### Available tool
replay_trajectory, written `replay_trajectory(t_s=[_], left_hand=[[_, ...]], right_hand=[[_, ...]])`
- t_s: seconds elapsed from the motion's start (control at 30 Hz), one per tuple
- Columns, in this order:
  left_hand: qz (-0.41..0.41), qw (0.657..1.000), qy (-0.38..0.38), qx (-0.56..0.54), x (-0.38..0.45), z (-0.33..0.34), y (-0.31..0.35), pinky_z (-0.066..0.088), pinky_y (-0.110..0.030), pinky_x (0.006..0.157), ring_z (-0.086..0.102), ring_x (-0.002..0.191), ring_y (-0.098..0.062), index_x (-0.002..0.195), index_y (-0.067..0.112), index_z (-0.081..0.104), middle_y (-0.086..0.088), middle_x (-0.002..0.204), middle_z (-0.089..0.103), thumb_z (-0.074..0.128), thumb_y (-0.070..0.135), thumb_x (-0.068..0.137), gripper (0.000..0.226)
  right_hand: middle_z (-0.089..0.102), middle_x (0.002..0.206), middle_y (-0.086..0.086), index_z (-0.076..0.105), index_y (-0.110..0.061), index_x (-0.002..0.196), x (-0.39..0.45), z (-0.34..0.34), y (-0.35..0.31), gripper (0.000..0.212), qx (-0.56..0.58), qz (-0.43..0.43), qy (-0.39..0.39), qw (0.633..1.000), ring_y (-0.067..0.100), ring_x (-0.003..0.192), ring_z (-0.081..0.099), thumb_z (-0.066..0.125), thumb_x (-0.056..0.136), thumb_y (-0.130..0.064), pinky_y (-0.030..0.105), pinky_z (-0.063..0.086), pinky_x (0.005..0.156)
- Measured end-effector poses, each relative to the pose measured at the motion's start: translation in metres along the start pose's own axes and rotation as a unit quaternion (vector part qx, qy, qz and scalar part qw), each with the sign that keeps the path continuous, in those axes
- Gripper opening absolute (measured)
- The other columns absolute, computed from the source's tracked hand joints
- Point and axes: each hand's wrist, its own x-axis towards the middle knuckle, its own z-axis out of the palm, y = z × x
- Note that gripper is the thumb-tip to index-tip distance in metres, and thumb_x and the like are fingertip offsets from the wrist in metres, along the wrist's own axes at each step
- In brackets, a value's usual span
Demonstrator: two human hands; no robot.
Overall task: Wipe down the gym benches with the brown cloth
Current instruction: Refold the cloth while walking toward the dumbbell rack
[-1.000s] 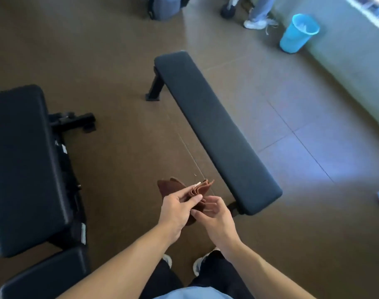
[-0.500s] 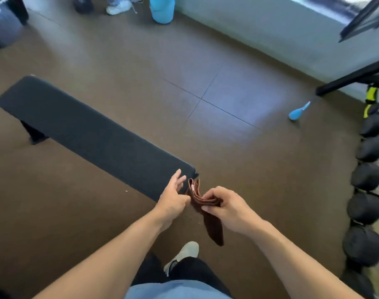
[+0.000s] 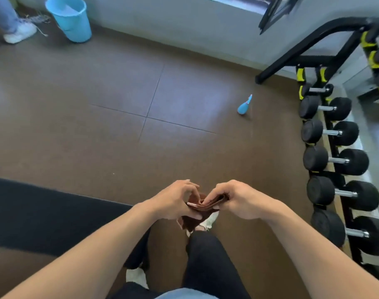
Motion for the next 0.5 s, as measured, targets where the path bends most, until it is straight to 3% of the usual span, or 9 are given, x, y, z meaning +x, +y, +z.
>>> replay_trajectory(t_s=[0.1, 0.17, 0.23, 0.3, 0.37, 0.43, 0.5], left_hand=[[-0.047, 0.999, 0.010, -0.010, 0.069, -0.021, 0.014, 0.050, -0.039, 0.096, 0.060, 0.110, -0.015, 0.089, 0.030, 0.059, 0.011, 0.112, 0.068, 0.083, 0.043, 0.073, 0.032], [-0.084, 0.993, 0.068, -0.045, 0.116, -0.028, 0.025, 0.054, -0.036, 0.081, 0.065, 0.092, -0.016, 0.092, 0.030, 0.057, 0.008, 0.097, 0.072, 0.080, 0.039, 0.081, 0.027], [-0.118, 0.980, 0.134, -0.093, 0.159, -0.031, 0.043, 0.053, -0.031, 0.075, 0.067, 0.088, -0.012, 0.104, 0.033, 0.059, 0.009, 0.095, 0.073, 0.078, 0.038, 0.083, 0.029], [-0.125, 0.976, 0.147, -0.101, 0.200, -0.035, 0.067, 0.054, -0.031, 0.081, 0.067, 0.093, -0.011, 0.114, 0.033, 0.067, 0.010, 0.101, 0.074, 0.076, 0.035, 0.085, 0.031], [-0.124, 0.981, 0.129, -0.073, 0.239, -0.042, 0.099, 0.051, -0.034, 0.081, 0.065, 0.093, -0.017, 0.105, 0.027, 0.074, 0.005, 0.100, 0.072, 0.072, 0.031, 0.086, 0.019], [-0.121, 0.980, 0.153, -0.046, 0.274, -0.052, 0.129, 0.044, -0.033, 0.074, 0.059, 0.089, -0.021, 0.089, 0.025, 0.069, 0.001, 0.095, 0.063, 0.073, 0.029, 0.083, 0.008], [-0.106, 0.975, 0.191, -0.049, 0.305, -0.064, 0.153, 0.041, -0.031, 0.073, 0.056, 0.089, -0.020, 0.080, 0.025, 0.058, 0.003, 0.094, 0.058, 0.075, 0.025, 0.080, 0.017]], right_hand=[[0.075, 0.085, -0.020, 0.084, -0.029, 0.100, 0.036, -0.059, 0.034, 0.033, -0.003, -0.003, 0.032, 0.999, -0.004, 0.087, 0.070, 0.072, 0.091, 0.001, 0.012, 0.049, 0.079], [0.077, 0.085, -0.019, 0.082, -0.034, 0.098, 0.062, -0.102, 0.062, 0.029, 0.001, 0.009, 0.064, 0.998, -0.004, 0.086, 0.070, 0.073, 0.092, -0.007, 0.013, 0.048, 0.075], [0.078, 0.089, -0.016, 0.081, -0.038, 0.098, 0.082, -0.142, 0.088, 0.025, -0.002, 0.033, 0.107, 0.994, -0.001, 0.089, 0.068, 0.074, 0.092, -0.015, 0.017, 0.049, 0.076], [0.076, 0.091, -0.018, 0.079, -0.040, 0.096, 0.092, -0.177, 0.110, 0.020, 0.010, 0.064, 0.161, 0.985, 0.004, 0.092, 0.068, 0.073, 0.093, -0.022, 0.029, 0.055, 0.084], [0.076, 0.089, -0.019, 0.076, -0.045, 0.090, 0.095, -0.209, 0.128, 0.018, 0.025, 0.083, 0.205, 0.975, 0.009, 0.092, 0.069, 0.071, 0.090, -0.027, 0.039, 0.058, 0.086], [0.076, 0.086, -0.017, 0.074, -0.045, 0.090, 0.095, -0.244, 0.139, 0.018, 0.032, 0.092, 0.244, 0.965, 0.011, 0.089, 0.070, 0.069, 0.088, -0.028, 0.041, 0.059, 0.083], [0.076, 0.087, -0.016, 0.074, -0.043, 0.095, 0.094, -0.278, 0.148, 0.017, 0.028, 0.100, 0.273, 0.956, 0.013, 0.089, 0.070, 0.070, 0.089, -0.028, 0.042, 0.058, 0.082]])
